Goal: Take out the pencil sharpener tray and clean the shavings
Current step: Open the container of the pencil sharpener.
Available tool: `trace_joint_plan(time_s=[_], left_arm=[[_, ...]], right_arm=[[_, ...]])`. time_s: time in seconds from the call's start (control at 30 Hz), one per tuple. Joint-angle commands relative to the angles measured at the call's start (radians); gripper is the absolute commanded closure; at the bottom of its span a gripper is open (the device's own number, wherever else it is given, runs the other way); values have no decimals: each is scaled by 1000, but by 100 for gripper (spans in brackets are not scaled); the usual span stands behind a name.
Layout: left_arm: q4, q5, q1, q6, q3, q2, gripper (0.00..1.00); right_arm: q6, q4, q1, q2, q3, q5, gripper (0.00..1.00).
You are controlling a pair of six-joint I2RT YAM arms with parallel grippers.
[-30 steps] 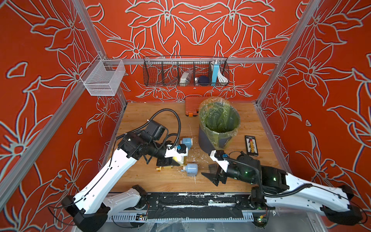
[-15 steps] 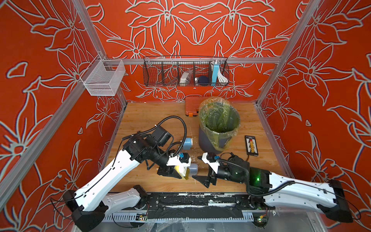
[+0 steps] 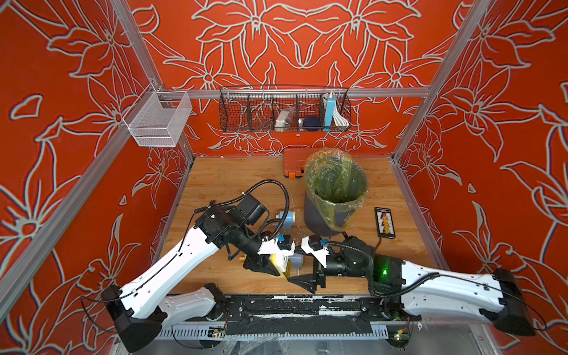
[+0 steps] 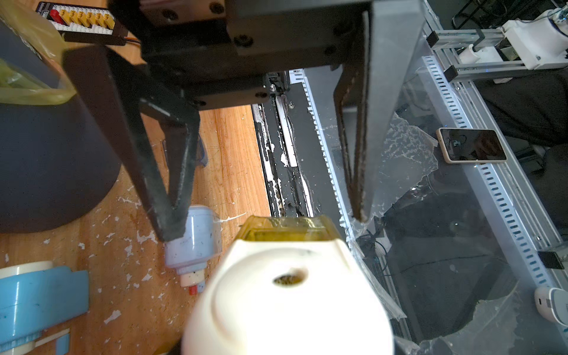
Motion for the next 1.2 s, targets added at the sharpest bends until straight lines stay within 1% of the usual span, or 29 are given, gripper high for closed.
trace_joint_plan(time_s=[0.0, 0.43, 0.83, 1.17], left_arm=[[8, 40, -13, -6, -7, -18, 100], [24, 41, -18, -15, -9, -10, 100], [30, 47, -23, -24, -13, -3, 100], [33, 52, -23, -25, -19, -1, 100]], right_arm=[[26, 54, -1, 3, 19, -19, 6], [44, 43, -2, 24, 19, -18, 10], [47, 42, -2, 37, 20, -11, 12], [41, 25, 0, 22, 21, 23, 15]])
